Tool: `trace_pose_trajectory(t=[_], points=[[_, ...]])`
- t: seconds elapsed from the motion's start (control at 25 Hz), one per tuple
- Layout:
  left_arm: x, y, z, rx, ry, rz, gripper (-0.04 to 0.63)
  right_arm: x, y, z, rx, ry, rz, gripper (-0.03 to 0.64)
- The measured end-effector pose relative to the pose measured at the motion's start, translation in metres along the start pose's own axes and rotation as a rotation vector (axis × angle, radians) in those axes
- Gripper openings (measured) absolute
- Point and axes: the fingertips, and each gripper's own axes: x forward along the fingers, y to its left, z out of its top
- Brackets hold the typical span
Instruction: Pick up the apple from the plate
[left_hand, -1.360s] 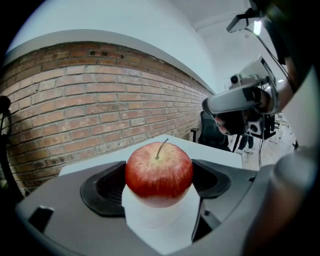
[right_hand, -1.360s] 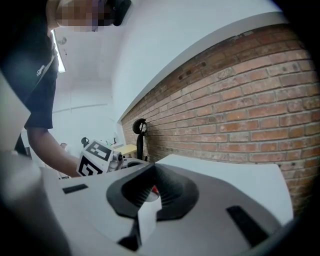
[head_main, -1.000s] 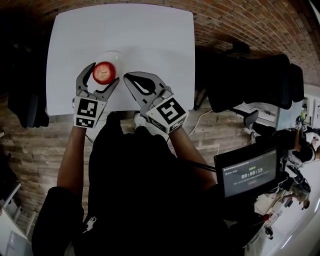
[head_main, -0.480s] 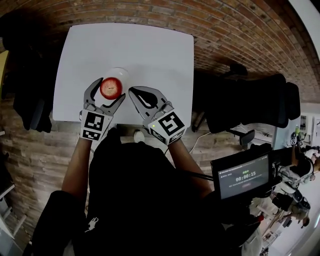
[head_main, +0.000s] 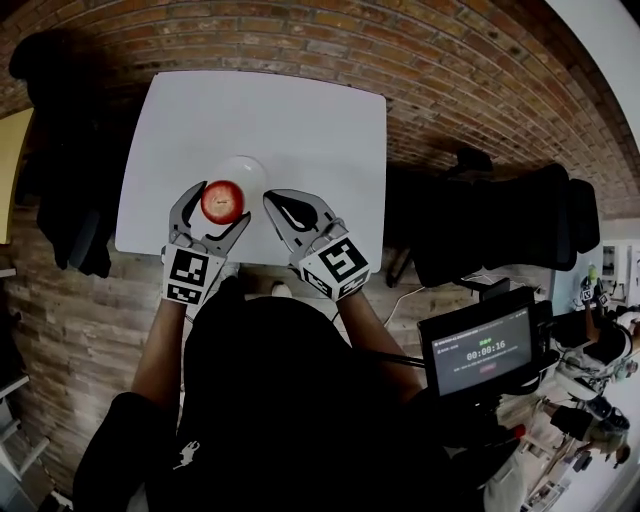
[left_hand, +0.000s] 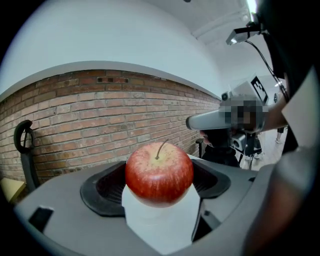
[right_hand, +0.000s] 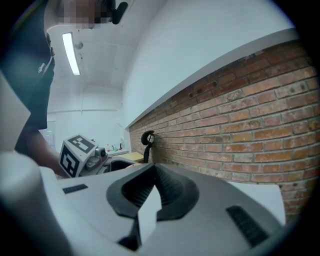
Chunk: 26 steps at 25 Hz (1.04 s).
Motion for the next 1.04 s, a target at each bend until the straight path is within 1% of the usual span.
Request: trace_pose_trajectory(t=[0.28, 0.84, 1.04], points=[[-0.008, -0.001, 0.006, 0.004, -0.009, 0.013, 0.405, 0.000, 0.002, 0.008, -0.014, -0.019, 0.008, 0.002], [-0.003, -0.001, 0.019, 0.010, -0.032, -0.007, 0.405, 0.002, -0.002, 0.013, -0.027, -0.016, -0.004, 0.002], [-0.002, 0.001, 0.018, 0.009, -0.030, -0.007, 0.405, 0.004, -0.002, 0.013, -0.027, -0.011, -0.004, 0.002]])
